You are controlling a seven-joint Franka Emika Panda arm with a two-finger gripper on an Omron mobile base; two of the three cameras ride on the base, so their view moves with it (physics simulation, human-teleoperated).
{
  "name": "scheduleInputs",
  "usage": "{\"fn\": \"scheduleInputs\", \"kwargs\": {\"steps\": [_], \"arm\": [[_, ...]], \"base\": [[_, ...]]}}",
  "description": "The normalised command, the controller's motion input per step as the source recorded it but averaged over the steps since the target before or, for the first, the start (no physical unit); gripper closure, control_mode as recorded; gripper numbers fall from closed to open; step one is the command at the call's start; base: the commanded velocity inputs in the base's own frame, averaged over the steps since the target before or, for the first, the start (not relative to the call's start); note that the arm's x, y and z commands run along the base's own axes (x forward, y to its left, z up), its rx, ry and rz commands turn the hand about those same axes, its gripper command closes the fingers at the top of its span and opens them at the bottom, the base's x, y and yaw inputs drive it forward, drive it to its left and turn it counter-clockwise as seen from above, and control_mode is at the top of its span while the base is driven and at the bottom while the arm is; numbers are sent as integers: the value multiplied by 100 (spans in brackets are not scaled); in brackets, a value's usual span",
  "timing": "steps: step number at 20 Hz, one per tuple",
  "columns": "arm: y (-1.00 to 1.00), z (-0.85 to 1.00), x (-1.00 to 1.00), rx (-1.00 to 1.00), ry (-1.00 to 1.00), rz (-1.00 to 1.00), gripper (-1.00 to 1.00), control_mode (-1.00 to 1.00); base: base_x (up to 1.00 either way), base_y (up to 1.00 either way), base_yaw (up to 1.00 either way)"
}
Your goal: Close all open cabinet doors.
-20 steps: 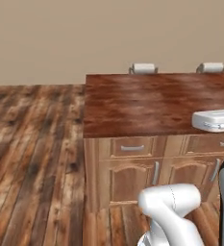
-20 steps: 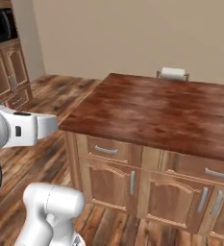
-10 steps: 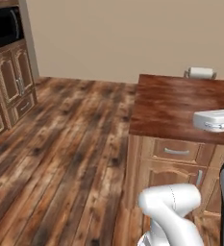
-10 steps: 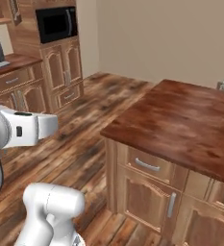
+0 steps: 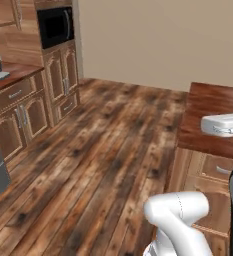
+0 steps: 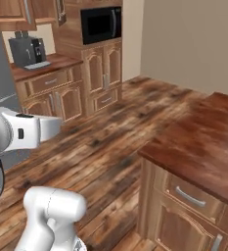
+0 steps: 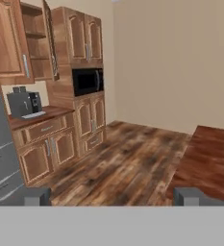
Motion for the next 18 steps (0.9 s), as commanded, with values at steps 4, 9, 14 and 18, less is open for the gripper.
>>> {"fn": "scheduleInputs", "kwargs": {"steps": [4,9,14,18], "arm": [[0,0,0,0,0,0,-100,100],[0,0,0,0,0,0,-100,100],[0,0,0,0,0,0,-100,100],[0,0,0,0,0,0,-100,100]], "base": [[68,29,28],[92,30,21],[100,20,15],[100,15,11]]}}
